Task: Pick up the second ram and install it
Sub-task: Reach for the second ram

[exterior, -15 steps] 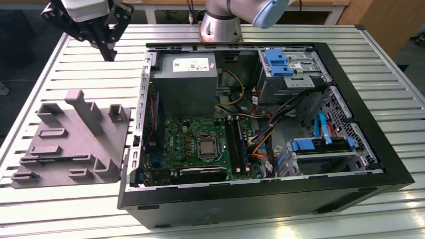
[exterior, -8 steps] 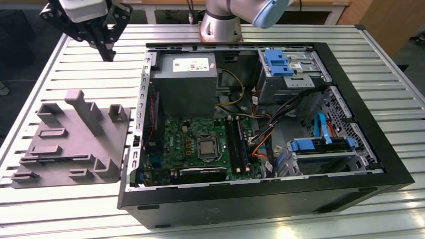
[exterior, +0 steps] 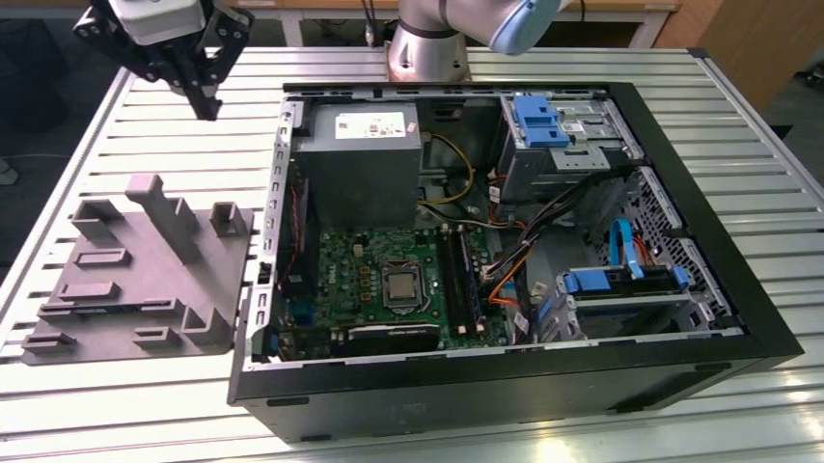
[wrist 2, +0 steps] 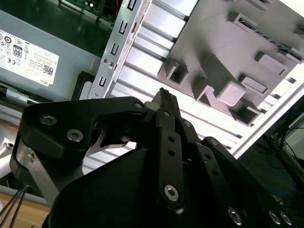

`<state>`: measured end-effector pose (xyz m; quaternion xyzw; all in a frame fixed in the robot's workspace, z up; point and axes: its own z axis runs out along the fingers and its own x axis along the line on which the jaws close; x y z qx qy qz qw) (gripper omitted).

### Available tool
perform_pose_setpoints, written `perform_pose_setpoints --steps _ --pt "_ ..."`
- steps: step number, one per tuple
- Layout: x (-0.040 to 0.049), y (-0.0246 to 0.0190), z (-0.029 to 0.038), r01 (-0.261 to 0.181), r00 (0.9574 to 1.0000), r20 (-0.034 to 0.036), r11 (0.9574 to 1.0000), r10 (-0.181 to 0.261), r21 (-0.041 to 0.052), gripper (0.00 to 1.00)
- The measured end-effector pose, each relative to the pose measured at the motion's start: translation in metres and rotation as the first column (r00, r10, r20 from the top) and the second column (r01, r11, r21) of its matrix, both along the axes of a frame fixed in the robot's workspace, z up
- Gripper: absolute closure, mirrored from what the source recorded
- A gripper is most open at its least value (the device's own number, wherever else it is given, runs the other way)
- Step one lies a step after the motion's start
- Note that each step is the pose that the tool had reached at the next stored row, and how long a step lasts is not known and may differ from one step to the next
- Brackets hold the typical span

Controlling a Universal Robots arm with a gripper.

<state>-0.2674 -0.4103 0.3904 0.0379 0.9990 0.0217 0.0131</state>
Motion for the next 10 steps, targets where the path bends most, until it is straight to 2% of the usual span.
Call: perform_pose_setpoints --steps 10 --pt "-0.0047 -0.0018 -0.0007 0.0 1.0 0.0 1.0 0.0 0.0 0.89"
